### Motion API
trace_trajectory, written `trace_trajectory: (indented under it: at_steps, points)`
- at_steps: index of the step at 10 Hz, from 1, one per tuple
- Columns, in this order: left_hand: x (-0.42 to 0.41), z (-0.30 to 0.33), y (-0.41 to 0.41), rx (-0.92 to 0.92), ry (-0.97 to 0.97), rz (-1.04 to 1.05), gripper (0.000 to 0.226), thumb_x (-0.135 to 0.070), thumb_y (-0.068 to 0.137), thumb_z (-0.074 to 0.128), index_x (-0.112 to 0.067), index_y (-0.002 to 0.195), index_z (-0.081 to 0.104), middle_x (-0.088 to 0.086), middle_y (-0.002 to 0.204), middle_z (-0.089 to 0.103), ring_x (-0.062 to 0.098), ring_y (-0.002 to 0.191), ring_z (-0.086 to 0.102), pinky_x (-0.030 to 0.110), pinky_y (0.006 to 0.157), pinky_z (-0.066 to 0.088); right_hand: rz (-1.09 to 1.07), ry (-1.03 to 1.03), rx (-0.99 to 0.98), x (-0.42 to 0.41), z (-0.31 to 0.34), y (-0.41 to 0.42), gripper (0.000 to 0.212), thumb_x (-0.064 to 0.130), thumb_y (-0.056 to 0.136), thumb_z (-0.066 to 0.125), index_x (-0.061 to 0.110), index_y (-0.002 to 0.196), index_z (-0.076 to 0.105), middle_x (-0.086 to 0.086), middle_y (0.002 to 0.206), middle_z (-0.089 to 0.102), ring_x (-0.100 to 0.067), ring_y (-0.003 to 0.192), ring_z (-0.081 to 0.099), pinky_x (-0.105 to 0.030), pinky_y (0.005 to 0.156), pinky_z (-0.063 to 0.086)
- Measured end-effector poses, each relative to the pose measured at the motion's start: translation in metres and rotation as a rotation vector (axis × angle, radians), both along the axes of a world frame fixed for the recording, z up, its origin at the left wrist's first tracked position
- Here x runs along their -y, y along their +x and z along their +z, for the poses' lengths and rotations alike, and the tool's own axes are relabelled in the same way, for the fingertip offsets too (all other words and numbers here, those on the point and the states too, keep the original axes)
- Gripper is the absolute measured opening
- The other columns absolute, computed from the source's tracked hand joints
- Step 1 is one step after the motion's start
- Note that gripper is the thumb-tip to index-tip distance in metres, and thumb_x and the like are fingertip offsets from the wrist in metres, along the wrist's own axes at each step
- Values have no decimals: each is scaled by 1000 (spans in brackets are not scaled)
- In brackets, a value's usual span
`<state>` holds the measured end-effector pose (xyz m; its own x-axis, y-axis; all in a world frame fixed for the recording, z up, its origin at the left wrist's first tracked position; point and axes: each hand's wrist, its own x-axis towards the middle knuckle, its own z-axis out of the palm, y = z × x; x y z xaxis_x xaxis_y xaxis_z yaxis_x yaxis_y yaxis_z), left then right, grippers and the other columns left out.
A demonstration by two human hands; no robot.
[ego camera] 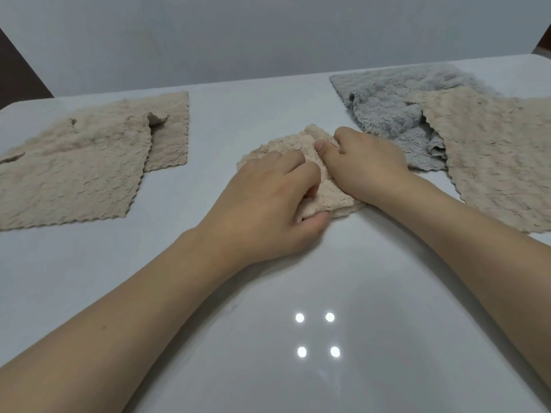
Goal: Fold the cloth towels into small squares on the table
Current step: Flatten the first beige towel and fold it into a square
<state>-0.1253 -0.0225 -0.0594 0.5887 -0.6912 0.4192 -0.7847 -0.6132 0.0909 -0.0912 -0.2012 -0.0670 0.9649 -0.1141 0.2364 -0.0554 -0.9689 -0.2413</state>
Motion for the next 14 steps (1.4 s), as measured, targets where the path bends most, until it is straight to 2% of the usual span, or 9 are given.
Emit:
trace_trajectory:
  at_steps: [2,4,6,8,9,10,11,12,14]
  points:
    - [2,2,-3,-25,59,110,25,-31,74,41,-17,91,54,-3,85,53,22,76,42,42,71,44,-8,-1,2,-1,0,-1,38,52,100,25,18,90,40,-14,114,62,-35,106,56,-37,71,30]
    - [2,3,-6,-125,156,214,26,-23,82,48,-24,108,47,-5,107,48,21,93,36,37,83,37,-57,-25,26,-3,0,-2,43,45,101,28,10,106,52,-17,114,62,-37,107,56,-38,72,30]
    - [-3,6,-6,-338,187,251,34,-14,82,49,-30,110,38,-7,112,36,18,101,27,35,91,31,-93,-65,1,-1,3,-2,44,41,102,31,7,116,54,-19,119,60,-37,110,55,-38,72,30]
    - [-5,9,-4,-400,224,253,39,-18,76,52,-35,106,34,-9,111,32,15,103,25,32,93,21,-91,-79,-26,-1,4,-1,44,42,102,32,6,117,53,-20,120,59,-38,111,55,-38,73,30]
    - [-13,18,-2,-577,300,219,46,-37,65,50,-38,109,37,-12,111,33,13,107,26,30,91,21,-86,-79,-30,-1,5,-2,45,42,102,31,6,117,53,-20,120,60,-38,110,55,-38,73,30]
    - [-13,20,6,-753,99,246,24,-53,74,41,-44,93,52,-17,106,44,12,111,33,32,90,22,-73,-94,-22,-2,6,-4,46,42,103,29,6,117,53,-19,119,60,-37,109,56,-37,72,30]
    - [-10,11,16,-687,-45,266,26,-50,96,41,-35,90,61,-13,103,52,14,111,40,37,105,24,-69,-94,-18,-2,5,-5,46,42,103,29,6,118,53,-19,120,60,-37,110,56,-37,72,29]
    - [-14,9,15,-627,-10,220,5,-39,93,57,-35,90,57,-15,95,47,13,105,38,36,107,26,-67,-95,-12,-2,5,-4,47,43,103,28,6,118,53,-19,120,60,-37,110,56,-37,72,29]
    - [-18,12,13,-665,78,174,19,-40,89,61,-42,103,49,-16,96,39,13,101,31,32,105,22,-77,-85,-15,-3,5,-4,46,42,102,29,6,117,54,-19,120,60,-37,111,55,-37,73,28]
